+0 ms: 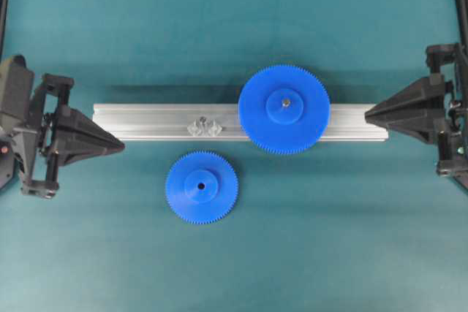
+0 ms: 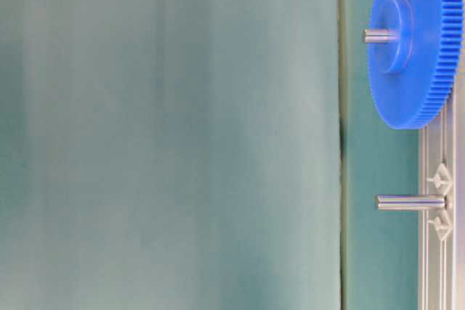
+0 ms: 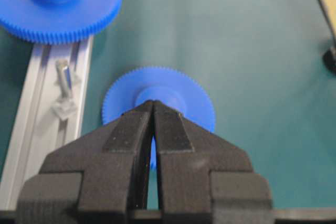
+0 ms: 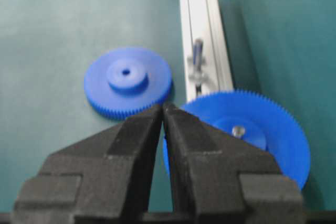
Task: Insert the small gear onto the shaft.
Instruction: 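Move the left gripper over the small blue gear on the table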
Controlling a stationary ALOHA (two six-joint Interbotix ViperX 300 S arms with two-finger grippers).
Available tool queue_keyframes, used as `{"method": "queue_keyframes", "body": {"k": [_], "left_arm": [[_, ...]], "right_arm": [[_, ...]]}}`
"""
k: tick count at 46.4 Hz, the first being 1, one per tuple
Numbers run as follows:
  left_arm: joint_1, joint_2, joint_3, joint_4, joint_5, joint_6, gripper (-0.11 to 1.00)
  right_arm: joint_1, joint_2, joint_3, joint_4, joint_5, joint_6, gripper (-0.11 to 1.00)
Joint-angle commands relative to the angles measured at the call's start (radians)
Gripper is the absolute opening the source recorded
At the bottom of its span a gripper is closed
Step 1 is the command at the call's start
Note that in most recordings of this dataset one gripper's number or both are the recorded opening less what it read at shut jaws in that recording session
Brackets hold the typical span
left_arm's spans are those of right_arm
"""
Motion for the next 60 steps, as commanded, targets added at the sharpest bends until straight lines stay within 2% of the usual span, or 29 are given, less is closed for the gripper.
{"method": "queue_keyframes", "body": {"k": [1, 15, 29, 43, 60], "left_arm": [[-0.003, 0.006, -0.020, 0.005, 0.002, 0.006, 0.02], [-0.003, 0.014, -0.060, 0.005, 0.101, 0.031, 0.02], [-0.003, 0.064, -0.152, 0.005, 0.227, 0.037, 0.02], [-0.011, 0.170, -0.212, 0.003, 0.241, 0.000, 0.02], [-0.018, 0.325, -0.314, 0.003, 0.262, -0.002, 0.04]], "right_arm": [[-0.002, 0.021, -0.029, 0.002, 0.018, 0.021, 0.21], [-0.003, 0.138, -0.077, 0.002, 0.129, 0.031, 0.21], [-0.011, 0.264, -0.146, 0.002, 0.209, 0.031, 0.21], [-0.038, 0.308, -0.164, 0.002, 0.227, 0.031, 0.22], [-0.058, 0.311, -0.179, 0.000, 0.278, 0.031, 0.22]]}}
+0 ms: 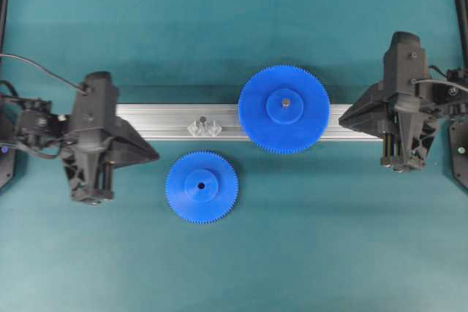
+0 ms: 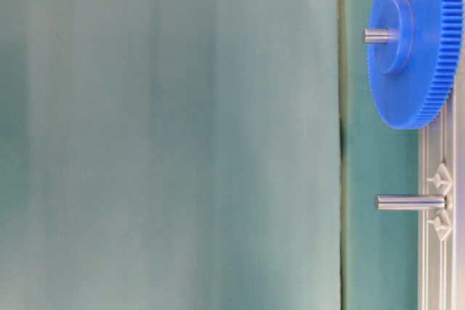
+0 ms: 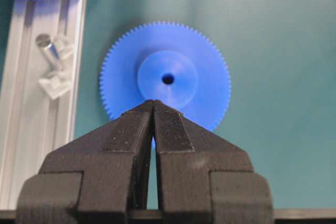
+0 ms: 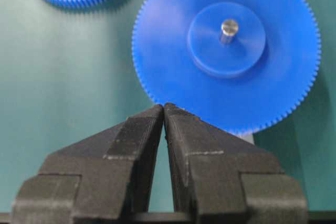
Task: Insert the small gear onto the shaft.
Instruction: 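Move the left gripper over the small blue gear on the table, then lower the left gripper and close it on the small blue gear's hub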
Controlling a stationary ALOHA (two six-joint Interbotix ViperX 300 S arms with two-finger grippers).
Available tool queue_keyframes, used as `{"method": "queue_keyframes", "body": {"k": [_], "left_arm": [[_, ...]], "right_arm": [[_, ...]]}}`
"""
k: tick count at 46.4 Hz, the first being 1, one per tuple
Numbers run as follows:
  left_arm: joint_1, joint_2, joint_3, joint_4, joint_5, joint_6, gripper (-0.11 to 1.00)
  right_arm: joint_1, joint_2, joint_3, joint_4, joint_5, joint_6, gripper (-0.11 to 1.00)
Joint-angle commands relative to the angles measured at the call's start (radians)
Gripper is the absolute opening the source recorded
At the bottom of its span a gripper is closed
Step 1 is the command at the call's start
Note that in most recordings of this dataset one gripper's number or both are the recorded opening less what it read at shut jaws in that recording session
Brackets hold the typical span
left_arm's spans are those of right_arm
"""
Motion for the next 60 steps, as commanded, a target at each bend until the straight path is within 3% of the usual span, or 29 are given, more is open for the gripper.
{"method": "queue_keyframes", "body": {"k": [1, 14, 18, 26, 30, 60], "left_arm": [[-0.012, 0.029, -0.061, 0.003, 0.012, -0.002, 0.05], [-0.041, 0.127, -0.132, 0.003, 0.064, -0.002, 0.23], [-0.043, 0.152, -0.143, 0.003, 0.063, -0.008, 0.37], [-0.044, 0.186, -0.155, 0.003, 0.064, -0.008, 0.78], [-0.049, 0.210, -0.161, 0.003, 0.066, -0.006, 0.89], [-0.063, 0.420, -0.304, 0.003, 0.135, -0.002, 0.88]], "right_arm": [[-0.009, 0.000, -0.034, 0.002, 0.015, 0.008, 0.22], [-0.029, 0.003, -0.032, 0.000, 0.026, 0.006, 0.22], [-0.029, 0.003, -0.034, -0.003, 0.025, 0.006, 0.22], [-0.032, 0.003, -0.031, -0.009, 0.026, 0.006, 0.22], [-0.037, 0.003, -0.029, -0.009, 0.025, 0.006, 0.22], [-0.040, 0.002, -0.025, -0.009, 0.026, 0.006, 0.22]]}}
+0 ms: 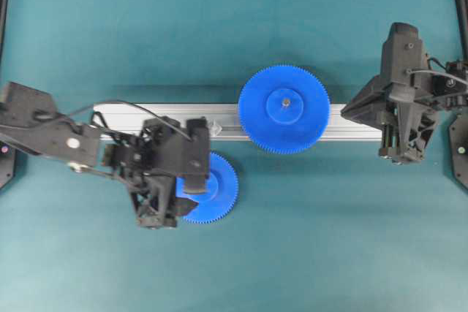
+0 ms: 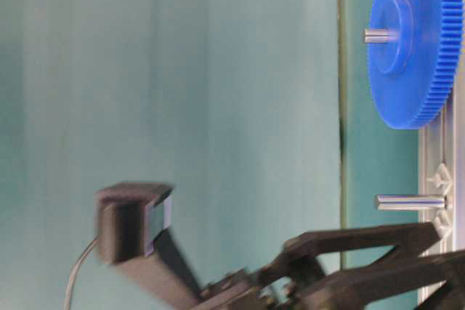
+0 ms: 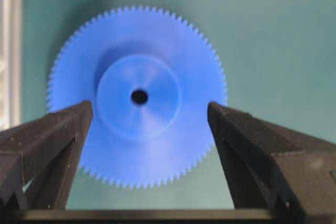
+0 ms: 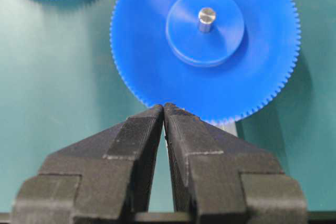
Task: Insert the small gear onto the shaft.
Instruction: 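Lower the left gripper and close it on the small blue gear's hub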
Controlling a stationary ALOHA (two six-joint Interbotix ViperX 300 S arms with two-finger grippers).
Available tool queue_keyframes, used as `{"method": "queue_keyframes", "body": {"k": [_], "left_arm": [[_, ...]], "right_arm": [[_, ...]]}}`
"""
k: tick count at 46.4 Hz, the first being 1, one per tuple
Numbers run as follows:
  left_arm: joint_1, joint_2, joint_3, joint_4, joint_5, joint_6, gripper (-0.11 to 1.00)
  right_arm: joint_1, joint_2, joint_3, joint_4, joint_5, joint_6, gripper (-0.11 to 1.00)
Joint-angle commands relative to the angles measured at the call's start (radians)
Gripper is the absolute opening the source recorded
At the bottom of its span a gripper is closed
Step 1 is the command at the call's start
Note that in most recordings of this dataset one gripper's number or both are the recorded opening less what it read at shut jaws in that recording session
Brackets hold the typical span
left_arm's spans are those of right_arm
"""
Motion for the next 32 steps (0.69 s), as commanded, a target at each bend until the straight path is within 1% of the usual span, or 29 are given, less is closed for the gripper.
{"method": "queue_keyframes", "body": {"k": [1, 13, 32], "left_arm": [[-0.006, 0.014, -0.034, 0.003, -0.002, 0.002, 0.88], [-0.003, 0.067, -0.046, 0.005, 0.049, 0.003, 0.88], [-0.002, 0.107, -0.074, 0.003, 0.052, 0.011, 0.88]], "right_arm": [[-0.002, -0.003, -0.014, -0.002, -0.003, 0.006, 0.22], [-0.002, -0.011, 0.000, -0.002, -0.003, 0.008, 0.22], [-0.002, -0.017, 0.011, 0.003, -0.008, 0.008, 0.22]]}}
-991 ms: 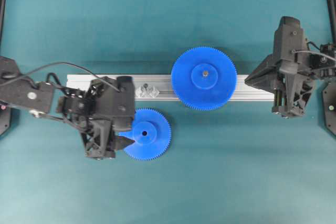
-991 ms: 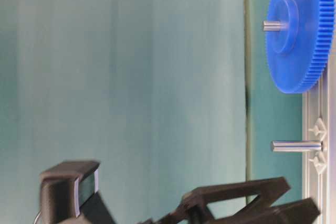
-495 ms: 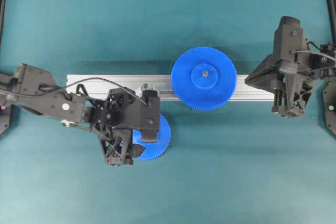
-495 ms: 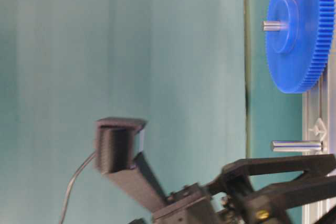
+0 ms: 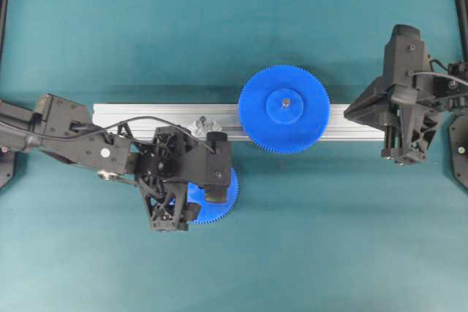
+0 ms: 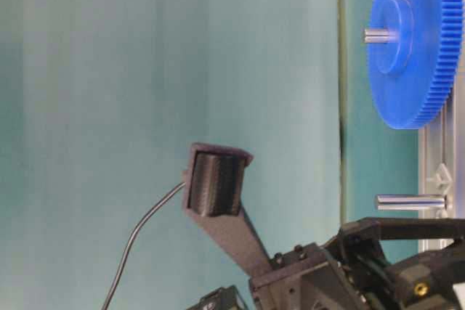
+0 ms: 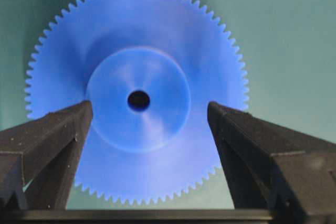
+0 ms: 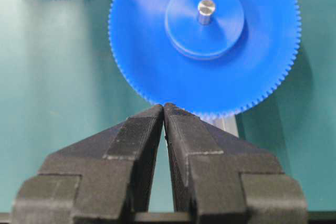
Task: Insert the small gear onto the shaft.
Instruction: 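Lower the left gripper and close it on the small blue gear's hub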
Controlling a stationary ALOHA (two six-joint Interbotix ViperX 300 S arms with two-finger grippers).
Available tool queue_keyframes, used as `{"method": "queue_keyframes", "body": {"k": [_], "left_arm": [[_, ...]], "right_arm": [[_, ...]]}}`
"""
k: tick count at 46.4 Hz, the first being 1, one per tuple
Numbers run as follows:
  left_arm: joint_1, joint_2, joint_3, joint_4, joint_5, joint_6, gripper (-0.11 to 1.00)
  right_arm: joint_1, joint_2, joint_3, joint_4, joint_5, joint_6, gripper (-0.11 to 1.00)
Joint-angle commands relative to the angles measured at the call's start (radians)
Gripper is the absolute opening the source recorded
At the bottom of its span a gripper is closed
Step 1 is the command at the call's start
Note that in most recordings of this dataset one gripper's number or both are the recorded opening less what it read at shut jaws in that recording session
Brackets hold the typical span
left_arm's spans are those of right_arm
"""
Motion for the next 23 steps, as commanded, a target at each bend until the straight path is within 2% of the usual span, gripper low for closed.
{"method": "queue_keyframes", "body": {"k": [1, 23], "left_arm": [[0.000, -0.008, -0.023, 0.003, -0.002, 0.003, 0.88], [0.000, 0.026, -0.026, 0.003, 0.002, 0.003, 0.88]], "right_arm": [[-0.002, -0.006, -0.008, 0.003, -0.008, 0.008, 0.22], [-0.002, -0.008, 0.002, 0.005, -0.011, 0.009, 0.22]]}}
